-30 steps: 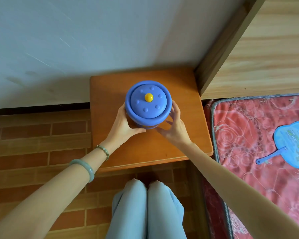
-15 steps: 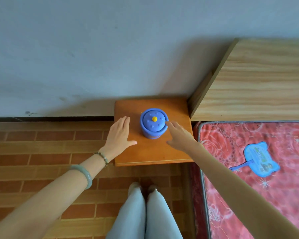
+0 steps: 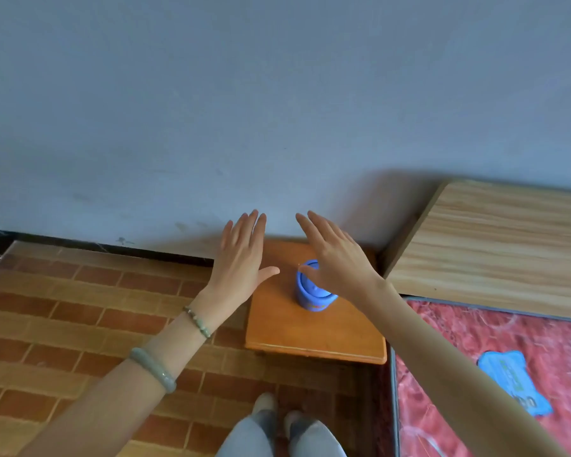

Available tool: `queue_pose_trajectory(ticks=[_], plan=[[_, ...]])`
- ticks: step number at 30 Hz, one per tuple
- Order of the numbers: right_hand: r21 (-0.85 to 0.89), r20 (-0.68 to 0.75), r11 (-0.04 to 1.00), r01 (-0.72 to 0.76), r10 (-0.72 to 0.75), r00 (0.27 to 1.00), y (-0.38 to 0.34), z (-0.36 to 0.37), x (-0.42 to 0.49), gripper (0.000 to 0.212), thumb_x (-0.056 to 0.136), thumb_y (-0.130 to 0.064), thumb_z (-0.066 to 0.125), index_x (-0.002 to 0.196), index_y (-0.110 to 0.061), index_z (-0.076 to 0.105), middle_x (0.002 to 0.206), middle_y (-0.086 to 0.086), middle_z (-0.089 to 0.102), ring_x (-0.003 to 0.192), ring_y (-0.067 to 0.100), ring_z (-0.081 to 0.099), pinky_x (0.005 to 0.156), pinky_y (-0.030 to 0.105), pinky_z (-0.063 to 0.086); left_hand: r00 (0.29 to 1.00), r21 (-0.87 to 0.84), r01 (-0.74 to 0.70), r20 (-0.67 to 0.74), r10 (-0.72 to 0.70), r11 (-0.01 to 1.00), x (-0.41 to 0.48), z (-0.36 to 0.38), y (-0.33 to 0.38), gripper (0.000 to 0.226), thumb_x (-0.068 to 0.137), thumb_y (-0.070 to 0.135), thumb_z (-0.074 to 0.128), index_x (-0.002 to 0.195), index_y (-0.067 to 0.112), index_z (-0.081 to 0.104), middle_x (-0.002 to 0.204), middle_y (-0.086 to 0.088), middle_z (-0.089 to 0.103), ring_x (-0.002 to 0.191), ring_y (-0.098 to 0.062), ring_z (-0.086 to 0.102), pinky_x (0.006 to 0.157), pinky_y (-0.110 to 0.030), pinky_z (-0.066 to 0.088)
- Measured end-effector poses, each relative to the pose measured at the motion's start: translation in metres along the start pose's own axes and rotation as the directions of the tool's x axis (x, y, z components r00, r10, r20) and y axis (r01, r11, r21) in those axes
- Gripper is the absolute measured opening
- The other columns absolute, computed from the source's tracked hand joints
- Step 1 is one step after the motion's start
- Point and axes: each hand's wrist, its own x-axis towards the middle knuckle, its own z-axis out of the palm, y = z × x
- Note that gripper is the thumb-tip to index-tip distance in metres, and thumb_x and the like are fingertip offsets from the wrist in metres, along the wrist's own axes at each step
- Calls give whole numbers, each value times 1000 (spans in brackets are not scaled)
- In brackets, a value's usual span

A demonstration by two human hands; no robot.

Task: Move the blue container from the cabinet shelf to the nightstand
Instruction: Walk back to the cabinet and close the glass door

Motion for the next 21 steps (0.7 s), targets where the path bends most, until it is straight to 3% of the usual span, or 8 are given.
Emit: queue_pose_trajectory(ticks=[6, 12, 21], plan=[[-3, 32, 990, 143, -143, 989, -36, -15, 11, 87, 83, -31, 63, 146, -21, 3, 156, 9, 12, 142, 26, 15, 114, 38, 19, 980, 14, 191, -67, -190, 981, -37, -38, -15, 100, 66, 53, 73, 139, 2, 28, 144, -18, 40, 133, -31, 38, 111, -48, 23], [-13, 70, 932, 362, -360, 930, -86, -9, 20, 88, 80, -28, 64, 146, -18, 5, 155, 11, 14, 141, 26, 16, 113, 36, 19, 895, 64, 444, -76, -439, 894, -104, -67, -33, 98, 73, 55, 67, 144, 7, 18, 151, -13, 27, 139, -28, 26, 113, -44, 9], [22, 134, 704, 710, -706, 695, -192, 13, -1, 82, 87, -34, 58, 145, -20, 2, 156, 10, 11, 142, 28, 13, 115, 40, 14, 622, 76, 783, -86, -778, 618, -227, -95, -39, 103, 77, 57, 58, 146, 13, -6, 157, -7, 3, 144, -22, 2, 114, -39, -4]])
